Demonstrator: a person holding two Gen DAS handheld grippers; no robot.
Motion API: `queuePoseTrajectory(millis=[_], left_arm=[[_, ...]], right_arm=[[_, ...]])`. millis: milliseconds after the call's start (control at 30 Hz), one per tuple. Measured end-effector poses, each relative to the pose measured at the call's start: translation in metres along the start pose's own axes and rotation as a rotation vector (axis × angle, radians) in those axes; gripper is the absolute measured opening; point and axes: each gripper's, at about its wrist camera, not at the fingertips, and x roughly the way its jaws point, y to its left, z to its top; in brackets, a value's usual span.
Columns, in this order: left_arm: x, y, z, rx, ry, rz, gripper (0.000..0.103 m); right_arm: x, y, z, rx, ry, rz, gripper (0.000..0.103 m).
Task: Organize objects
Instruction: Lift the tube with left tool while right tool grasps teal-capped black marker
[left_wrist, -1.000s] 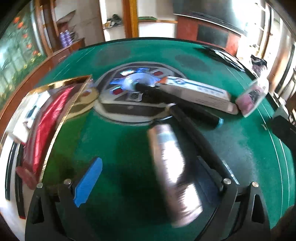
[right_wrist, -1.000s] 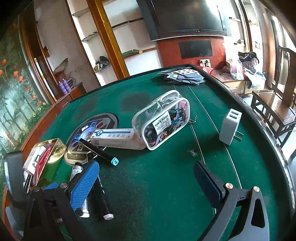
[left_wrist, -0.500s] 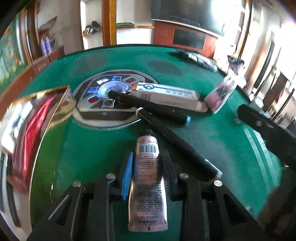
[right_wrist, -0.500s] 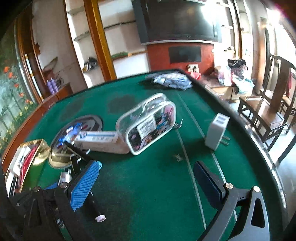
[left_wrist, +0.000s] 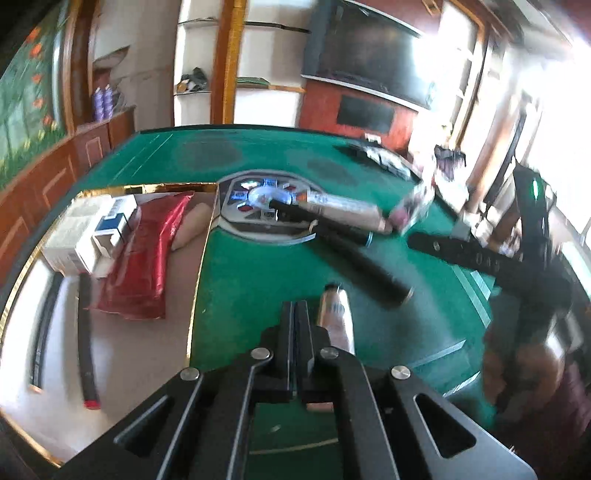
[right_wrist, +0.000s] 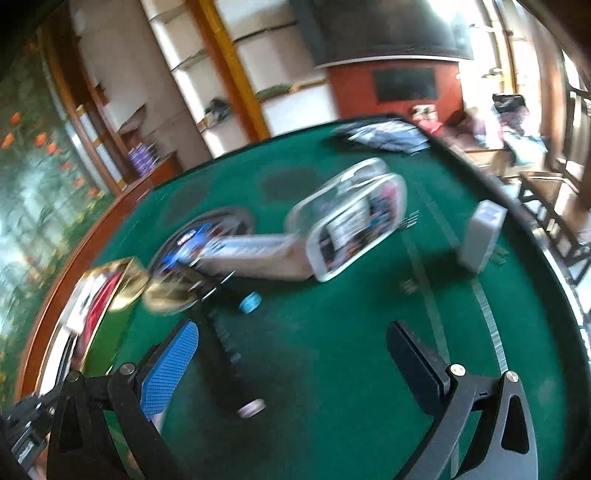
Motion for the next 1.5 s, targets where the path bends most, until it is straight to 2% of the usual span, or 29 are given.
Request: queuePoseTrajectory(millis=[67,100,133,167,233,300,333,400,433,467,500,567,800,1000,1100,1167,1233,1333,1367,1400,1433,1500], left_arm=[[0.003,0.000,-0.005,0.009,0.013,0.010,0.011],[0.004,0.002,-0.008,-0.005,0.025,-0.004,0.027],[0.002,0.005,-0.010,-0.030,0.025,-0.035,0.039],[-0.002,0.008,-0.012,-0.050,0.015,-0.054,0.042],[-0.011,0.014,-0.014,-0.068,-0.008,-0.054,0.055],[-0.020,0.020,-0.016,-0.075,-0.033,-0.043,0.065],[-0.023,0.021,-0.016,-0.082,-0.041,-0.041,0.070],[-0.025,0.025,-0.017,-0.095,-0.044,-0.042,0.075],[-0.024,0.025,-0.017,-0.095,-0.039,-0.040,0.075],[-0.023,0.026,-0.017,-0.096,-0.029,-0.038,0.075],[-0.021,0.026,-0.018,-0.096,-0.016,-0.039,0.075],[-0.018,0.025,-0.020,-0.098,0.002,-0.050,0.076],[0.002,0.006,-0.017,-0.061,0.040,-0.054,0.080],[0.046,-0.025,-0.013,0.042,0.115,0.035,0.080],[0.076,-0.038,-0.008,0.094,0.222,0.058,0.082],[0.081,-0.050,-0.004,0.150,0.219,0.083,0.083],[0.088,-0.060,0.000,0.187,0.210,0.090,0.089],[0.102,-0.057,0.006,0.152,0.188,0.015,0.090],[0.103,-0.057,0.008,0.159,0.178,0.020,0.088],[0.103,-0.058,0.009,0.159,0.169,0.018,0.070],[0.099,-0.059,0.010,0.168,0.147,0.019,0.024],[0.096,-0.059,0.010,0.170,0.153,0.005,0.025]], right_arm=[[0.010,0.020,-0.002,-0.080,0.047,-0.031,0.103],[0.018,0.032,-0.004,-0.133,0.075,-0.058,0.103],[0.028,0.047,-0.006,-0.201,0.103,-0.096,0.103],[0.036,0.057,-0.009,-0.253,0.127,-0.119,0.100],[0.057,0.080,-0.016,-0.375,0.189,-0.184,0.084],[0.060,0.088,-0.015,-0.415,0.163,-0.224,0.075],[0.065,0.091,-0.011,-0.419,0.181,-0.238,0.070],[0.073,0.091,-0.002,-0.380,0.213,-0.205,0.050],[0.077,0.089,0.003,-0.340,0.239,-0.172,0.043],[0.079,0.085,0.007,-0.289,0.271,-0.133,0.028],[0.078,0.084,0.008,-0.273,0.279,-0.132,0.020],[0.071,0.081,0.005,-0.271,0.280,-0.137,0.014],[0.032,0.035,-0.017,-0.109,0.278,-0.087,0.014],[0.009,0.010,-0.035,-0.038,0.269,-0.029,0.014],[0.002,0.008,-0.042,-0.025,0.260,-0.009,0.014],[-0.001,0.007,-0.044,-0.016,0.251,-0.001,0.014],[-0.001,0.007,-0.045,-0.009,0.246,0.007,0.014],[-0.001,0.003,-0.045,0.012,0.238,0.024,0.014],[-0.001,0.003,-0.045,0.019,0.235,0.030,0.014],[-0.002,0.002,-0.047,0.024,0.233,0.034,0.014],[-0.003,0.001,-0.048,0.033,0.232,0.045,0.014],[-0.004,0.000,-0.049,0.038,0.230,0.062,0.015]])
